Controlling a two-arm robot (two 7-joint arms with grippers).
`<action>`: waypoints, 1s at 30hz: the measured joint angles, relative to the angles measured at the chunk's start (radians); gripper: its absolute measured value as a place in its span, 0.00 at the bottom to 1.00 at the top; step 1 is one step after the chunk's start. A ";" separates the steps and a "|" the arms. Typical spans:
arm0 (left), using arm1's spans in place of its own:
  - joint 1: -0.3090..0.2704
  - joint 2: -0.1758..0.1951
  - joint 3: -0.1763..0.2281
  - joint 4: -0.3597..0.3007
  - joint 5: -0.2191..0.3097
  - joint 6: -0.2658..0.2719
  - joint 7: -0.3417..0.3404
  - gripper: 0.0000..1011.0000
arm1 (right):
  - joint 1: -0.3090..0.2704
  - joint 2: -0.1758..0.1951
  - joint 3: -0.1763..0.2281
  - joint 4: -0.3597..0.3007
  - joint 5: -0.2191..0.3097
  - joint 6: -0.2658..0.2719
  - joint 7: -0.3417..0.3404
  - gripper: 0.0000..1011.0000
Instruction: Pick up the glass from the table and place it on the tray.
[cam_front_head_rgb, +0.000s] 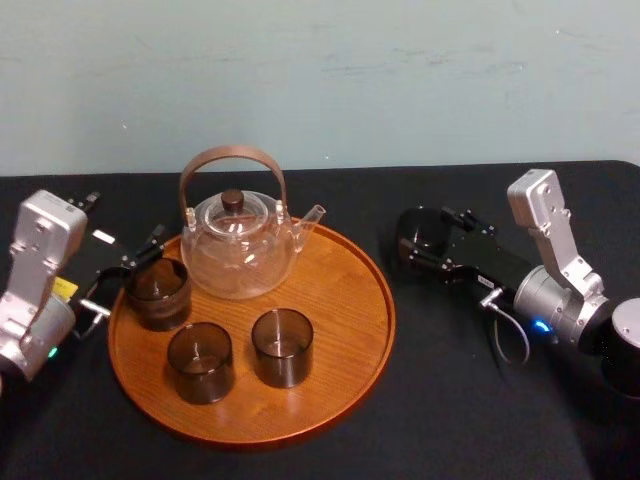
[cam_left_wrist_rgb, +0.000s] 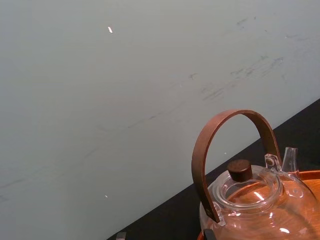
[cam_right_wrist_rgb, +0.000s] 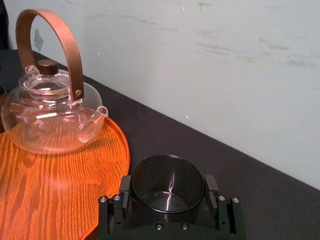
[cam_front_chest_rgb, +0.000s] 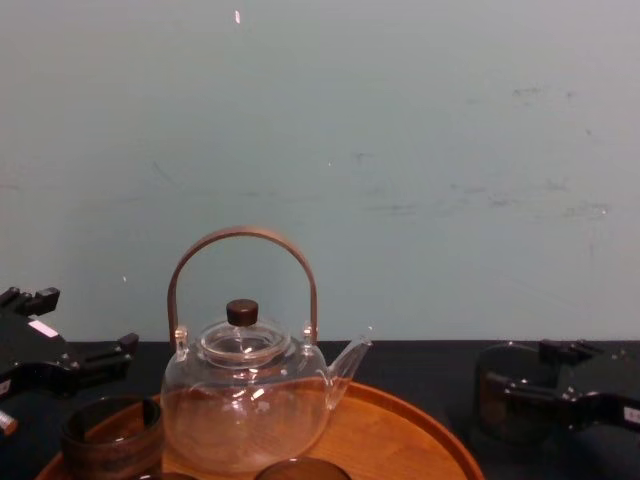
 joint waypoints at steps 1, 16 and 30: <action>0.000 0.000 0.000 0.000 0.000 0.000 0.000 0.99 | -0.003 0.003 0.001 -0.010 -0.001 0.000 -0.002 0.89; 0.000 0.000 0.000 0.000 0.000 0.000 0.000 0.99 | -0.040 0.024 -0.001 -0.115 -0.002 -0.002 -0.001 0.89; 0.000 0.000 0.000 0.000 0.000 0.000 0.000 0.99 | -0.042 0.013 -0.048 -0.151 0.009 -0.011 0.039 0.89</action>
